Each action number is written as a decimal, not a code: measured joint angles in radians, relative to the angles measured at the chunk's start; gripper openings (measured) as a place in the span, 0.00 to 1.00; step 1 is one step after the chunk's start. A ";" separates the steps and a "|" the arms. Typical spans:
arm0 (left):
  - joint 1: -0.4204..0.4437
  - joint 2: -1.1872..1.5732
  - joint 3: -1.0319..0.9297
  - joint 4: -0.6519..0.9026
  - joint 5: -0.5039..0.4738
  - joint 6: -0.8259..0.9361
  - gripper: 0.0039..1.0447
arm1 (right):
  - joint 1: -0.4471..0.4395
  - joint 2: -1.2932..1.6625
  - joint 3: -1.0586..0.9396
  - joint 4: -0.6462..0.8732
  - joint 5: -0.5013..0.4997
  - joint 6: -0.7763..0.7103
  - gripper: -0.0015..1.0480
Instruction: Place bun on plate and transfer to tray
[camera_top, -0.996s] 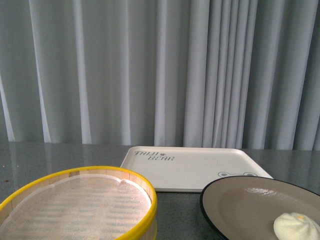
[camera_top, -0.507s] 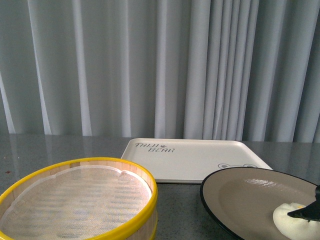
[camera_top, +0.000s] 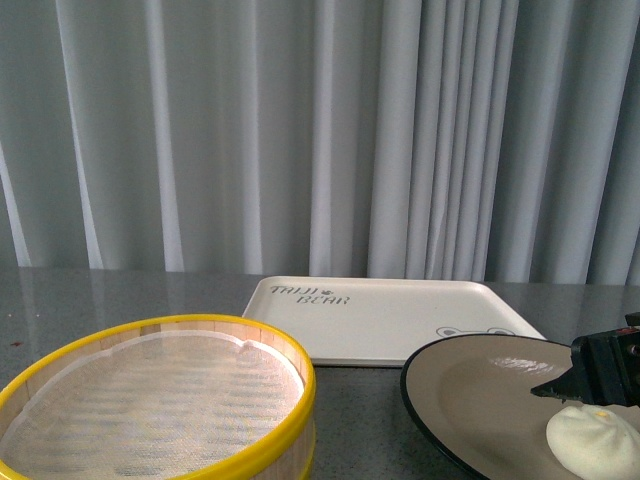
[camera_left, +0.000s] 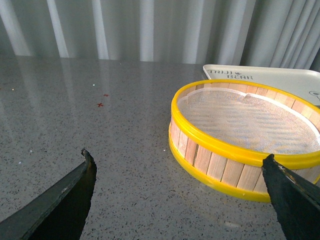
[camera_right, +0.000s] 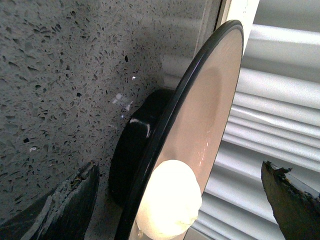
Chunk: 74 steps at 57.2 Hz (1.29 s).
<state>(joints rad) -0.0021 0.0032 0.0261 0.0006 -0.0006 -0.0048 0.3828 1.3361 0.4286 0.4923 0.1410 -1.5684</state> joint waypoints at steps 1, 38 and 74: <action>0.000 0.000 0.000 0.000 0.000 0.000 0.94 | -0.002 0.004 0.000 0.003 -0.001 0.001 0.92; 0.000 0.000 0.000 0.000 0.000 0.000 0.94 | -0.039 0.056 -0.092 0.233 0.067 0.029 0.06; 0.000 0.000 0.000 0.000 0.000 0.000 0.94 | -0.056 -0.212 0.006 -0.076 -0.024 0.100 0.03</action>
<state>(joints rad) -0.0021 0.0032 0.0261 0.0006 -0.0006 -0.0048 0.3267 1.1244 0.4347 0.4168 0.1169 -1.4689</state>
